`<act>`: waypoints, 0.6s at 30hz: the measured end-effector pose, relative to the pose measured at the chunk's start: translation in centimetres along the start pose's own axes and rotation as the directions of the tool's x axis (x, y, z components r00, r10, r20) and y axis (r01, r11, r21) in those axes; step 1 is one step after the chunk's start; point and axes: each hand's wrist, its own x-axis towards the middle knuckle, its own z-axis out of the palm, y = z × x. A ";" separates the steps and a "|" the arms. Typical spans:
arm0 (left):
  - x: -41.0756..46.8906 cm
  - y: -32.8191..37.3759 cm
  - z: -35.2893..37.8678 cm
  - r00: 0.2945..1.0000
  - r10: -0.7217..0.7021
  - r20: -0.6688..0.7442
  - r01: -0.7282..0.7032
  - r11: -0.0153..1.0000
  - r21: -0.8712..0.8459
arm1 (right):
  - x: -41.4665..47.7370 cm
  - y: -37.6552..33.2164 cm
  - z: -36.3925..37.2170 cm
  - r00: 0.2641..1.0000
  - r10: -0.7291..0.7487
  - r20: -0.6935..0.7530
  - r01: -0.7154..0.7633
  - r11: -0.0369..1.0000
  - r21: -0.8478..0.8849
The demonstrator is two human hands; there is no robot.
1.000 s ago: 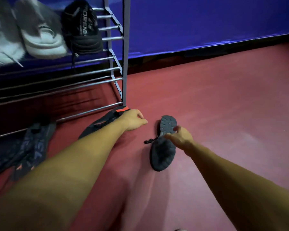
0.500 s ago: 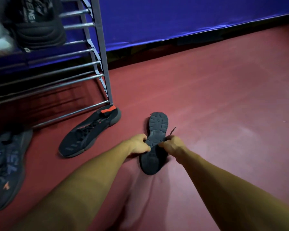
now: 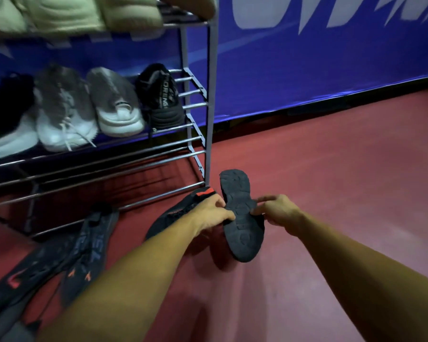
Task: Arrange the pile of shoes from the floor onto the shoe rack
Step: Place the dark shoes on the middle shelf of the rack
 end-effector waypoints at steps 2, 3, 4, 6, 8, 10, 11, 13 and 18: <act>-1.3 -0.3 -2.0 0.999 0.017 -0.048 -0.020 0.997 -0.071 | -0.9 -1.8 0.7 0.998 -0.029 0.063 0.029 1.000 -0.005; -1.9 -0.4 -3.0 0.997 0.025 -0.067 -0.031 0.995 -0.097 | -1.2 -2.6 1.1 0.994 -0.045 0.104 0.046 0.999 -0.013; -2.5 -0.5 -3.9 0.996 0.033 -0.084 -0.043 0.992 -0.116 | -1.7 -3.5 1.4 0.988 -0.063 0.140 0.066 0.998 -0.016; -3.5 -0.7 -5.5 0.993 0.052 -0.110 -0.067 0.988 -0.139 | -2.3 -5.0 2.0 0.976 -0.106 0.190 0.112 0.993 -0.024; -4.3 -0.9 -6.7 0.990 0.061 -0.129 -0.083 0.982 -0.168 | -2.8 -6.5 2.4 0.964 -0.140 0.225 0.148 0.989 -0.018; -4.9 -1.0 -7.6 0.989 0.057 -0.139 -0.087 0.972 -0.220 | -3.3 -7.7 2.6 0.959 -0.154 0.237 0.163 0.986 -0.021; -5.2 -1.0 -7.8 0.988 0.055 -0.145 -0.089 0.966 -0.244 | -3.4 -8.1 2.8 0.957 -0.158 0.241 0.169 0.985 -0.026; -5.7 -0.9 -8.3 0.987 0.049 -0.151 -0.092 0.953 -0.289 | -3.7 -8.7 3.1 0.956 -0.166 0.240 0.180 0.983 -0.035; -6.3 -0.6 -8.8 0.985 0.082 -0.151 -0.131 0.929 -0.346 | -4.0 -8.8 3.3 0.957 -0.167 0.238 0.185 0.981 -0.053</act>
